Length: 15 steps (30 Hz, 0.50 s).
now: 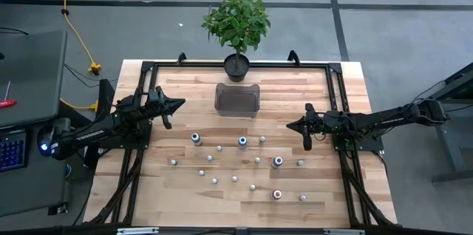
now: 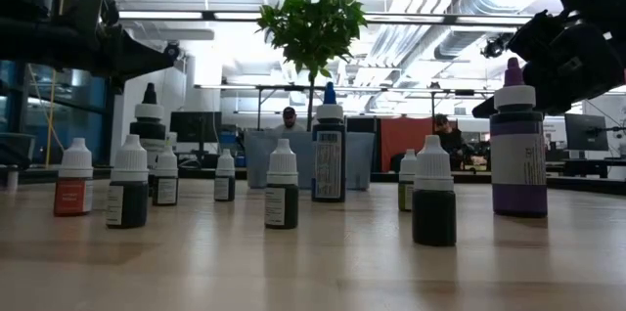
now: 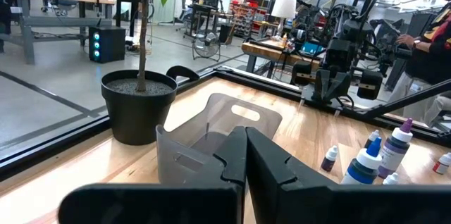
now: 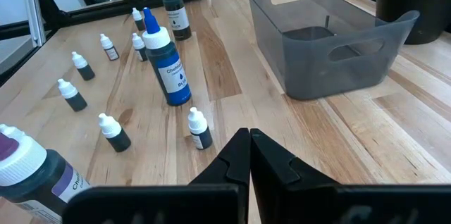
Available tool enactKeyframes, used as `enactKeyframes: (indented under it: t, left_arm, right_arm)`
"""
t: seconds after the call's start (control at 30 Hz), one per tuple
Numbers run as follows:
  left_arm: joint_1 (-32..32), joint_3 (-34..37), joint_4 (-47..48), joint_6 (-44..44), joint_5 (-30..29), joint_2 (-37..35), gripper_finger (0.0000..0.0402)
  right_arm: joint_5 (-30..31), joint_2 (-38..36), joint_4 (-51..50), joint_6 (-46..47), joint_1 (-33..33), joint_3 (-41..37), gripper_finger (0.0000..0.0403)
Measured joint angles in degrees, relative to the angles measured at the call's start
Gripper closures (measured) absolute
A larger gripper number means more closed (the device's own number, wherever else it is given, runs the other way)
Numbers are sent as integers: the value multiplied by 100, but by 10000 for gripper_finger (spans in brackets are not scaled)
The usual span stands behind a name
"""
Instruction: Pick & Place food coloring
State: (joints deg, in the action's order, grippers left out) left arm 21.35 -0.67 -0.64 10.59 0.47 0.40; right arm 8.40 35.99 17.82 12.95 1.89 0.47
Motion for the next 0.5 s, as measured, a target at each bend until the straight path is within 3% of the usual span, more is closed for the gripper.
enactKeyframes:
  t: [0.33, 0.5]
  left_arm:
    - [2, 0, 0, -1, -2, 0, 401]
    - [2, 0, 0, -1, -1, -1, 401]
  right_arm:
    - [0, 0, 50, 21, 0, 0, 400]
    - [-2, 0, 52, 771, 0, 0, 400]
